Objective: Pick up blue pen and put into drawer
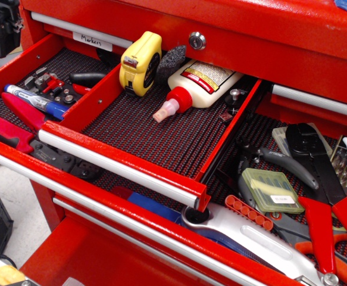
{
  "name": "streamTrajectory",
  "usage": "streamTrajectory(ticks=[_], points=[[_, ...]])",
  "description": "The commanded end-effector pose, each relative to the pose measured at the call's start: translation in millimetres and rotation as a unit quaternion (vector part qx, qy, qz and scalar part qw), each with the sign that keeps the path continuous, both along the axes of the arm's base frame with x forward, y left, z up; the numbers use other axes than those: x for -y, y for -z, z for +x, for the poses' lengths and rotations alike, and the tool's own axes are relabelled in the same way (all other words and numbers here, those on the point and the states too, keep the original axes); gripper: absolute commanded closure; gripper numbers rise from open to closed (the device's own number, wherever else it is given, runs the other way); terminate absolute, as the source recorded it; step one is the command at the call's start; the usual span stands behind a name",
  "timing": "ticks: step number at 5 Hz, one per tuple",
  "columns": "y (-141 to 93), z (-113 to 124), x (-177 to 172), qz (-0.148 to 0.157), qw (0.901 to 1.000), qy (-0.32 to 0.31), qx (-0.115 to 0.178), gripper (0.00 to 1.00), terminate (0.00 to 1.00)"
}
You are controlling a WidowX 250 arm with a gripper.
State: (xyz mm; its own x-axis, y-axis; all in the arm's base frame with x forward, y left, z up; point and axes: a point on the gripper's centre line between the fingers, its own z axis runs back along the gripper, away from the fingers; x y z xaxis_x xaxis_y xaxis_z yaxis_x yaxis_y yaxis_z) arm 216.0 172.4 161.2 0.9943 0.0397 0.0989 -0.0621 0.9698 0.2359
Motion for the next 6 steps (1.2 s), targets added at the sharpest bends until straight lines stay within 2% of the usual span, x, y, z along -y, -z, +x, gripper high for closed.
streamTrajectory(ticks=[1, 2, 3, 4, 5, 6], points=[[0, 0, 0, 0.0, 1.0, 0.0, 0.0, 0.0, 0.0], [-2, 13, 7, -0.015, 0.9907, -0.125, -0.053, 0.0, 0.0], [9, 27, 13, -0.041, 0.9661, -0.247, -0.065, 0.0, 0.0], [20, 35, 8, -0.064, 0.9259, -0.365, -0.075, 0.0, 0.0], [37, 34, 11, -0.042, 0.876, -0.479, -0.033, 0.0, 0.0], [55, 40, 13, -0.003, 0.8508, -0.525, -0.001, 0.0, 0.0]])
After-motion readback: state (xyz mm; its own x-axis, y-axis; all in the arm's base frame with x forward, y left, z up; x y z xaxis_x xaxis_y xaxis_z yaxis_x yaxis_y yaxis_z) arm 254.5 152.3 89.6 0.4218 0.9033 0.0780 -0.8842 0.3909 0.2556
